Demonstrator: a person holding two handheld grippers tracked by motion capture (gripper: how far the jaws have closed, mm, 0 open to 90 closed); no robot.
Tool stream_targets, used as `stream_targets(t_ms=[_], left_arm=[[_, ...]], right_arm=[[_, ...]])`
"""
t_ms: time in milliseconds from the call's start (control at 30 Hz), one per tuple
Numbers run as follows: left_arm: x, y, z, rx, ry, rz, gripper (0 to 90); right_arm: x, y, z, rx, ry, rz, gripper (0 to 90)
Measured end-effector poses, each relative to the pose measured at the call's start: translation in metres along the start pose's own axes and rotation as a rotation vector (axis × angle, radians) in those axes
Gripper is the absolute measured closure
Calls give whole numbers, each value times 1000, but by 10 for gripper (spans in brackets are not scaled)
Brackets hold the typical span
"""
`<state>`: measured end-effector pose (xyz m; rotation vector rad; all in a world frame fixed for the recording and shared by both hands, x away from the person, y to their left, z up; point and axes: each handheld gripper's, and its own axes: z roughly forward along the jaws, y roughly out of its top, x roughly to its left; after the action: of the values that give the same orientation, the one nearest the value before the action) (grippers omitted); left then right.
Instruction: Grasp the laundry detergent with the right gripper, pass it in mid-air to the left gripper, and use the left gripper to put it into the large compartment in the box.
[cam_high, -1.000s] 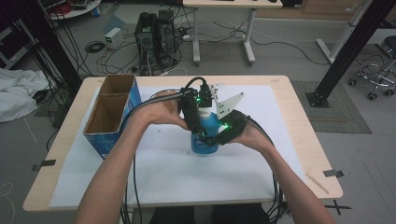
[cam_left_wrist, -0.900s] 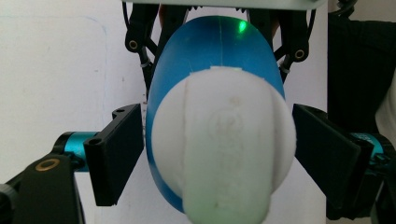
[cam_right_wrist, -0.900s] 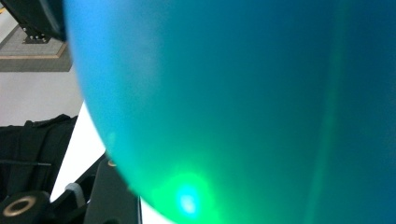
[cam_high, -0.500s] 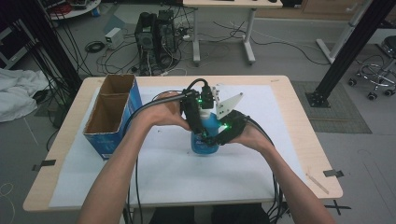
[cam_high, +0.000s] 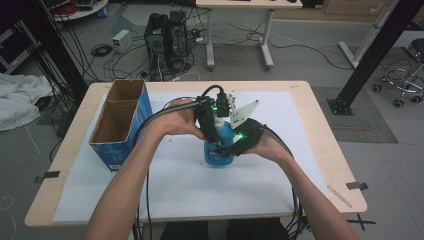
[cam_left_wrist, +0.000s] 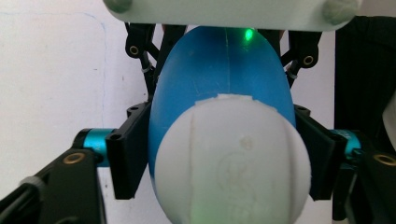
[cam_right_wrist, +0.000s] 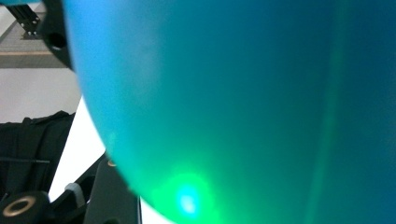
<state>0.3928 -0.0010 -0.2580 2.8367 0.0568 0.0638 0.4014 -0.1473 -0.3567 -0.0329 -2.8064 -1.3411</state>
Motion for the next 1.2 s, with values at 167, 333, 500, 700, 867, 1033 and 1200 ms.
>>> stream_targets(t_ms=[167,333,500,700,867,1033,1200], left_arm=[[-1,1,0,-2,1,-3,303],[-2,1,1,1,-1,-2,316],[-1,1,1,15,2,11,343],[-2,1,2,6,6,-6,357],[-3,1,1,12,9,2,373],[-4,2,0,15,18,-2,378],[-5,4,-2,34,15,-6,380]], right_arm=[[0,0,0,-5,1,0,448],[0,0,1,0,2,-3,448],[0,0,2,5,3,0,448],[0,0,2,8,20,-6,448],[0,0,3,6,18,-10,448],[0,0,2,-3,19,-12,446],[1,1,2,-13,15,-17,442]])
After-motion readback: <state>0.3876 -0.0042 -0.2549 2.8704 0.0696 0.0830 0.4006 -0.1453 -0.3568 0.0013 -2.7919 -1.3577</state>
